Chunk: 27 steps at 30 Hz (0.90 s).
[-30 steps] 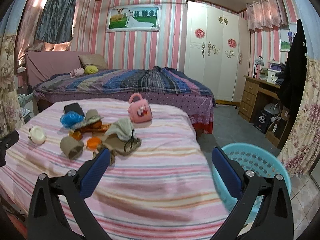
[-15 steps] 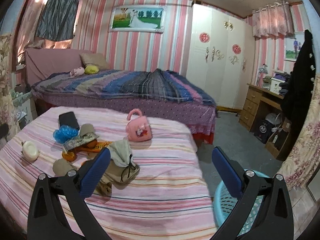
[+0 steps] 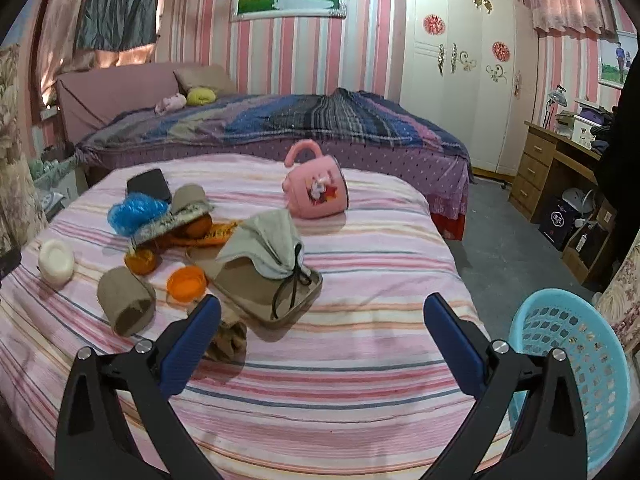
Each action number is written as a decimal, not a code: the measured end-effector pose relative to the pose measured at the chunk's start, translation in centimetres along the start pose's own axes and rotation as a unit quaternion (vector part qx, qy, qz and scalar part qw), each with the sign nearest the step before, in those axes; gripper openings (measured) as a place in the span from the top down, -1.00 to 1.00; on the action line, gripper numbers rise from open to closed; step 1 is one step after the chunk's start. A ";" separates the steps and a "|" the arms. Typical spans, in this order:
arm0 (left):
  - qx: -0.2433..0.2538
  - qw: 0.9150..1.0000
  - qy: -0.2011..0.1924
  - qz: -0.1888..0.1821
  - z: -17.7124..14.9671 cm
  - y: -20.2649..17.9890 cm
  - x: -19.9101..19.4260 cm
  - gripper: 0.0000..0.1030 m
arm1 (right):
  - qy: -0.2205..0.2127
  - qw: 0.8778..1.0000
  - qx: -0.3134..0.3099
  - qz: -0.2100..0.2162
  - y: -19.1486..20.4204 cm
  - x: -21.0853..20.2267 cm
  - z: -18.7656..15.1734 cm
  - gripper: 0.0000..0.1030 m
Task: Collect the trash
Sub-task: 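Move the left gripper toward the white tape roll on the bed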
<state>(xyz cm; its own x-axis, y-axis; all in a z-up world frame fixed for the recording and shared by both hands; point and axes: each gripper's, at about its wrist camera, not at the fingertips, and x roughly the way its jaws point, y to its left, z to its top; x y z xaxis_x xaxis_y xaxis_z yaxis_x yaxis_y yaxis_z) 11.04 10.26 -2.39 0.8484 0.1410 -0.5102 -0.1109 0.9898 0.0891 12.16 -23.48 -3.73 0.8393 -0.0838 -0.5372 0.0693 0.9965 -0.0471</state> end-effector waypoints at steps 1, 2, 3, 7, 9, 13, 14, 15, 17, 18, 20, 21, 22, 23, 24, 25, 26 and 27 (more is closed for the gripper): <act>-0.005 1.000 0.007 0.002 -0.1 0.4 0.6 -0.90 | 0.005 1.000 -0.005 -0.008 0.1 0.2 0.0 -0.92; -0.011 1.000 0.016 0.002 -0.2 0.7 1.2 -0.90 | 0.010 1.000 -0.010 -0.017 0.1 0.4 -0.1 -0.92; -0.019 0.999 0.027 0.002 -0.2 1.1 2.0 -0.90 | 0.015 1.000 -0.013 -0.024 0.1 0.6 -0.2 -0.92; -0.031 0.998 0.049 0.006 0.0 1.4 4.2 -0.90 | 0.028 0.999 -0.002 -0.025 -0.7 1.2 -0.3 -0.92; -0.032 0.998 0.053 0.002 0.2 1.1 4.5 -0.89 | 0.030 0.999 0.003 -0.027 -1.0 1.4 -0.3 -0.92; -0.024 0.998 0.056 -0.019 0.0 -0.2 4.4 -0.89 | 0.030 0.999 0.012 -0.032 -1.5 1.9 -0.2 -0.92; -0.018 0.998 0.052 -0.019 -0.1 -0.4 4.3 -0.89 | 0.031 0.999 0.011 -0.033 -1.5 2.0 -0.2 -0.92; -0.012 0.999 0.049 -0.016 -0.2 -0.6 4.2 -0.89 | 0.032 0.999 0.010 -0.034 -1.5 2.1 -0.2 -0.92; -0.009 0.999 0.049 -0.017 -0.6 -0.7 4.0 -0.89 | 0.036 0.999 0.004 -0.037 -1.4 2.3 -0.4 -0.92; -0.014 0.998 0.052 -0.025 -0.8 -0.5 4.0 -0.89 | 0.038 0.999 0.002 -0.038 -1.4 2.4 -0.4 -0.92; -0.028 0.997 0.056 -0.041 -0.9 -0.2 3.9 -0.89 | 0.039 0.999 0.000 -0.039 -1.4 2.4 -0.5 -0.92; -0.034 0.997 0.055 -0.044 -0.9 0.0 3.9 -0.89 | 0.039 0.998 0.000 -0.039 -1.4 2.5 -0.5 -0.92; -0.036 0.997 0.055 -0.046 -0.9 0.1 3.9 -0.89 | 0.041 0.998 -0.001 -0.040 -1.3 2.6 -0.6 -0.92; -0.039 0.997 0.055 -0.047 -0.9 0.3 3.9 -0.87 | 0.042 0.998 -0.001 -0.040 -1.3 2.6 -0.6 -0.92; -0.043 0.996 0.057 -0.050 -0.8 0.3 4.0 -0.78 | 0.042 0.998 -0.002 -0.039 -1.2 2.6 -0.7 -0.92; -0.044 0.996 0.061 -0.053 -0.9 0.3 4.1 -0.64 | 0.043 0.998 -0.003 -0.039 -1.2 2.6 -0.7 -0.92; -0.043 0.995 0.066 -0.058 -0.9 0.1 4.3 -0.54 | 0.043 0.998 -0.004 -0.038 -1.1 2.6 -0.6 -0.92; -0.039 0.995 0.068 -0.060 -0.9 0.0 4.5 -0.39 | 0.042 0.998 -0.006 -0.038 -1.1 2.6 -0.7 -0.92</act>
<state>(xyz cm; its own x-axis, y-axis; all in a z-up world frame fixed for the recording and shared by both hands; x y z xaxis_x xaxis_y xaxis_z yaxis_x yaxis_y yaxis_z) 14.34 10.90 -5.47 0.7801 0.0176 -0.6254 -0.0577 0.9974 -0.0439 13.92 -24.75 -5.63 0.7833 -0.1599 -0.6007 0.1244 0.9871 -0.1005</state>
